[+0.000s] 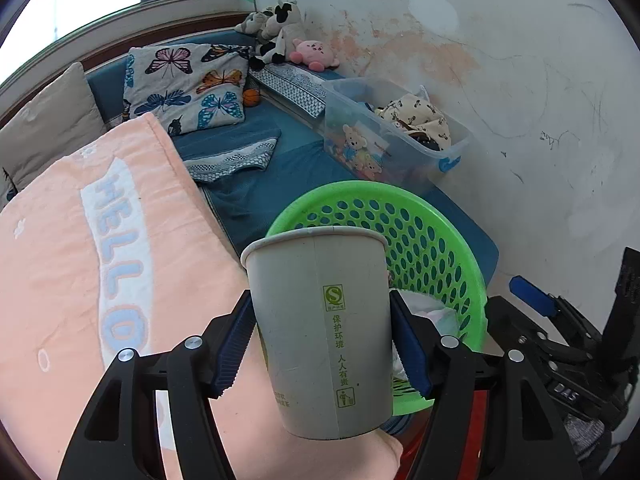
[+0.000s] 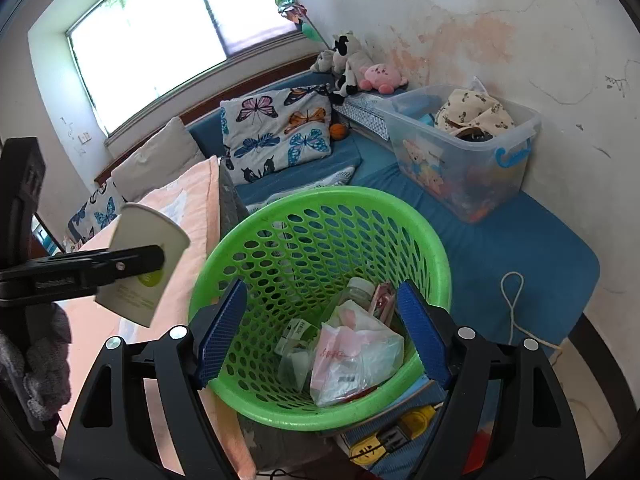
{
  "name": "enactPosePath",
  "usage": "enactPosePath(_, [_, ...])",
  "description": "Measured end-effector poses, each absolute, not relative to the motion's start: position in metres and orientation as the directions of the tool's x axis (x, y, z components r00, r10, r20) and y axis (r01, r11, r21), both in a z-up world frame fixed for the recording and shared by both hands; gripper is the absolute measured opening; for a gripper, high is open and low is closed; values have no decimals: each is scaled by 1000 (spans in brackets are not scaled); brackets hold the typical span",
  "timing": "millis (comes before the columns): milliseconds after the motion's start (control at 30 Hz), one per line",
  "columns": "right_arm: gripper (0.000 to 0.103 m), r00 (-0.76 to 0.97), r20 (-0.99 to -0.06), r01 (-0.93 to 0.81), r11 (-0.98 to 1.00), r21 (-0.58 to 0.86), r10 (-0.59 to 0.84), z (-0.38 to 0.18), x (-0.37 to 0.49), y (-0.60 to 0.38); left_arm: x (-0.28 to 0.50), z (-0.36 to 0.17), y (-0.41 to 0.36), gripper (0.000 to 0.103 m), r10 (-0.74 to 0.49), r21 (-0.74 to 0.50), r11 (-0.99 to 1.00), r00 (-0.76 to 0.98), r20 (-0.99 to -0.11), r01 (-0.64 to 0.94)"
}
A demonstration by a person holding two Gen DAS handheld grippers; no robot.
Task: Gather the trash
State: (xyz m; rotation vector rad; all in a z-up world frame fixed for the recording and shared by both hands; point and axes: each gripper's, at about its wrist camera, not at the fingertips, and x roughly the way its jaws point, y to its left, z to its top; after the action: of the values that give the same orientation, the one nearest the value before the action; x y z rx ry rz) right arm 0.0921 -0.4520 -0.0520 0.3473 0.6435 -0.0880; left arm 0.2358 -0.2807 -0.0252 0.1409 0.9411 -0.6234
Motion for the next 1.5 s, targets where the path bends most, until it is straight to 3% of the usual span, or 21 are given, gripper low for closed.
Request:
enactPosePath(533, [79, 805, -593, 172, 943, 284, 32, -54, 79, -443, 237, -36, -294, 66, -444, -155, 802, 402, -801, 577])
enactPosePath(800, [80, 805, -592, 173, 941, 291, 35, -53, 74, -439, 233, -33, -289, 79, -454, -153, 796, 410, -791, 586])
enactPosePath(1133, [80, 808, -587, 151, 947, 283, 47, -49, 68, -422, 217, -18, -270, 84, -466, -139, 796, 450, -762, 589])
enactPosePath(1500, [89, 807, -585, 90, 964, 251, 77, -36, 61, -378, 197, -1, -216, 93, -413, -93, 851, 546, -729, 518])
